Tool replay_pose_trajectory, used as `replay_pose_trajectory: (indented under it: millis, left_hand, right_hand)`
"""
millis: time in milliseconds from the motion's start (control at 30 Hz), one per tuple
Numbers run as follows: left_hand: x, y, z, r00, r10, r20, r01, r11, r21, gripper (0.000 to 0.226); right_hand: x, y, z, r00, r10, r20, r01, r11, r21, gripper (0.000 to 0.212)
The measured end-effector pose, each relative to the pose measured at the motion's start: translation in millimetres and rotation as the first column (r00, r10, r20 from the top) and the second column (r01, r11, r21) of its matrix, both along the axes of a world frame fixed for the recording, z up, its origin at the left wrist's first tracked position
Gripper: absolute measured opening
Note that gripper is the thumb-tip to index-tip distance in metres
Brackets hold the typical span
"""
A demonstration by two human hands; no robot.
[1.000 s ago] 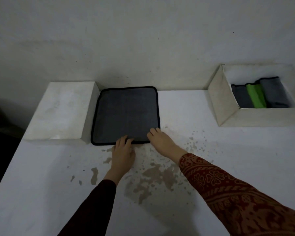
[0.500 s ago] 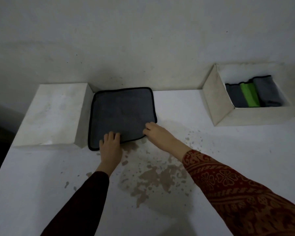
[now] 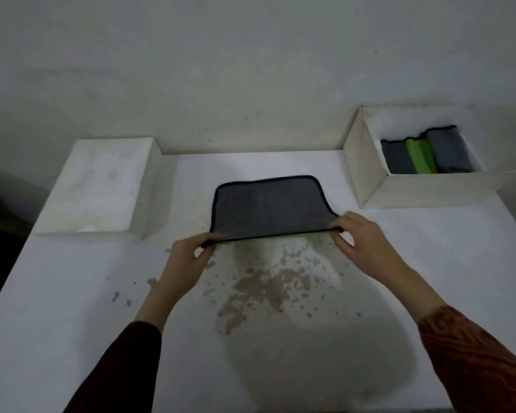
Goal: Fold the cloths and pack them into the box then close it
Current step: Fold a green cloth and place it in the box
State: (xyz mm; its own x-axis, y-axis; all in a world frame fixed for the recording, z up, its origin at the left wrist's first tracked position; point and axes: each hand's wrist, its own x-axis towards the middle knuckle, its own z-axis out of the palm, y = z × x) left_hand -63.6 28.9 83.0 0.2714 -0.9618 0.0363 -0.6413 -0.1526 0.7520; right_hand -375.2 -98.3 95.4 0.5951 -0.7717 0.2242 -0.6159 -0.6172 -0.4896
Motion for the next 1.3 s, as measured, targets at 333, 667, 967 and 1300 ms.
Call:
replay_pose_trajectory:
  millis: [333,667,967,1300]
  left_hand:
    - [-58.8,92.9,-28.9,0.968,-0.054,-0.243,0.128,0.944,0.302,0.020]
    - [-43.0,19.3,-32.9,0.943,0.252,-0.215,-0.211,0.958,0.194,0.016]
    - [-30.6,-54.8,-61.0,0.875,0.448,-0.182,-0.397,0.881,0.258,0.012]
    - [-27.3,-74.9,-70.0,0.883,0.465,-0.061,-0.430,0.855,0.291,0.019]
  right_hand:
    - [-92.5,109.3,-45.6,1.000,-0.013,0.022,0.000,0.867,0.498,0.022]
    - [-63.4,11.7,-47.3,0.935,-0.338,0.107,0.262,0.862,0.434,0.012]
    - [-6.9,-64.8,-73.9,0.885,-0.466,-0.015,0.432,0.808,0.401,0.015]
    - [6.0,-63.7,-84.1,0.804,-0.568,-0.178,0.588,0.712,0.384,0.020]
